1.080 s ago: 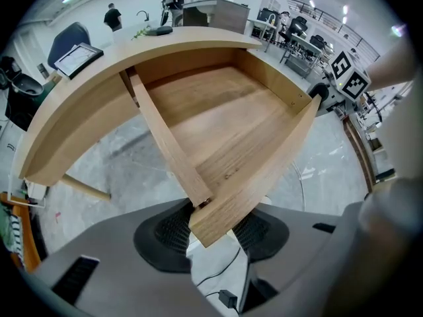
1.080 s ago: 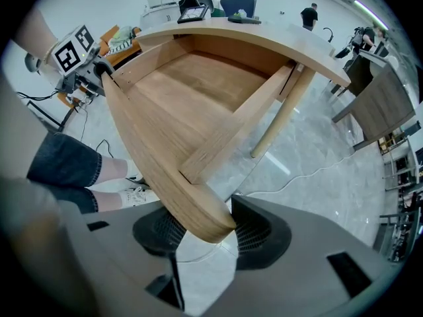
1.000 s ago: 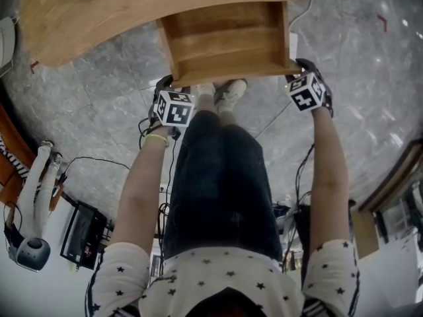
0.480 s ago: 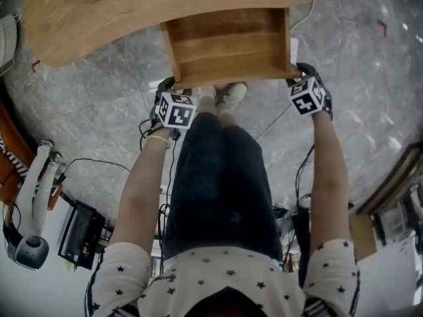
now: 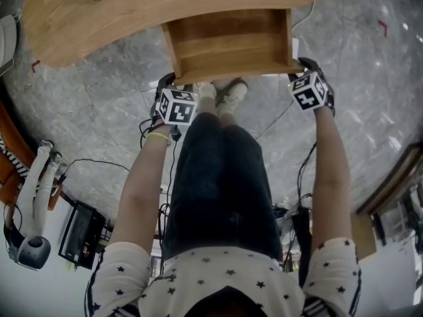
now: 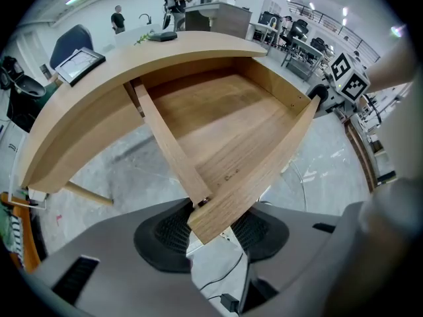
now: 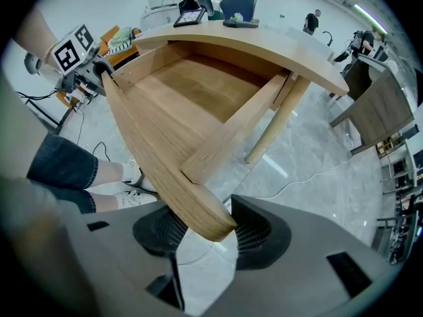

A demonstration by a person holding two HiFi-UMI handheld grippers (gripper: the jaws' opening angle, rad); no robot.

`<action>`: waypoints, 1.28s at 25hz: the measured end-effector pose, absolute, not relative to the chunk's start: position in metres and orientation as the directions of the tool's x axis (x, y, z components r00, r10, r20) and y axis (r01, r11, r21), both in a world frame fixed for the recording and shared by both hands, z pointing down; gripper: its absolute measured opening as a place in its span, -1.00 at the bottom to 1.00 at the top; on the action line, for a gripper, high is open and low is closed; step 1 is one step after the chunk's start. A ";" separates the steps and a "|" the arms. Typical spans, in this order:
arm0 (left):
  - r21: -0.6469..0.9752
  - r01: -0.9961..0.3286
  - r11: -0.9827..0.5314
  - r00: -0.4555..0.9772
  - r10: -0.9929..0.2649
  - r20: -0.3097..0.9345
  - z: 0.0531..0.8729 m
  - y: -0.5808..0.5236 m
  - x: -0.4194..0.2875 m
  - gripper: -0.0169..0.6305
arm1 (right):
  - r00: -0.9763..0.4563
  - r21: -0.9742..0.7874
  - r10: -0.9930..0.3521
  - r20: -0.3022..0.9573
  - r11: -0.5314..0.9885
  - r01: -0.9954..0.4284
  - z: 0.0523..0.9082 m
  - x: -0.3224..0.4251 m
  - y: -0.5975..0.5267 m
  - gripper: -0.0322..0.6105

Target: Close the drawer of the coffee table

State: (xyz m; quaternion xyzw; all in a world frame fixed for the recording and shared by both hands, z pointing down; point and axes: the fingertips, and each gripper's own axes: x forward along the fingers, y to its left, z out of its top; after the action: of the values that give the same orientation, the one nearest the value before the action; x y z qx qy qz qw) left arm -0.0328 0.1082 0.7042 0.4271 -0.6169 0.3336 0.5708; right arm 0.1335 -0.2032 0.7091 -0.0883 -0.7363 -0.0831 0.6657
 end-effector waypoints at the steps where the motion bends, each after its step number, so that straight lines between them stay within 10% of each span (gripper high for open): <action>1: 0.075 -0.908 0.413 0.016 -0.145 0.989 0.704 0.107 -0.034 -0.39 | -0.097 0.005 0.019 0.995 0.971 0.240 0.709 0.132 -0.204 -0.28; 32: 0.037 -0.907 0.419 -0.039 -0.171 0.985 0.704 0.082 -0.081 -0.39 | -0.134 0.036 -0.005 0.991 0.972 0.232 0.708 0.086 -0.230 -0.28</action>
State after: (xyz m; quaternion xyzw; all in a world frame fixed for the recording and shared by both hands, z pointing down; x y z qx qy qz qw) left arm -0.0813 0.0818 0.7039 0.4223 -0.6383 0.3348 0.5498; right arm 0.0862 -0.2297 0.7081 -0.0760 -0.7474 -0.0906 0.6537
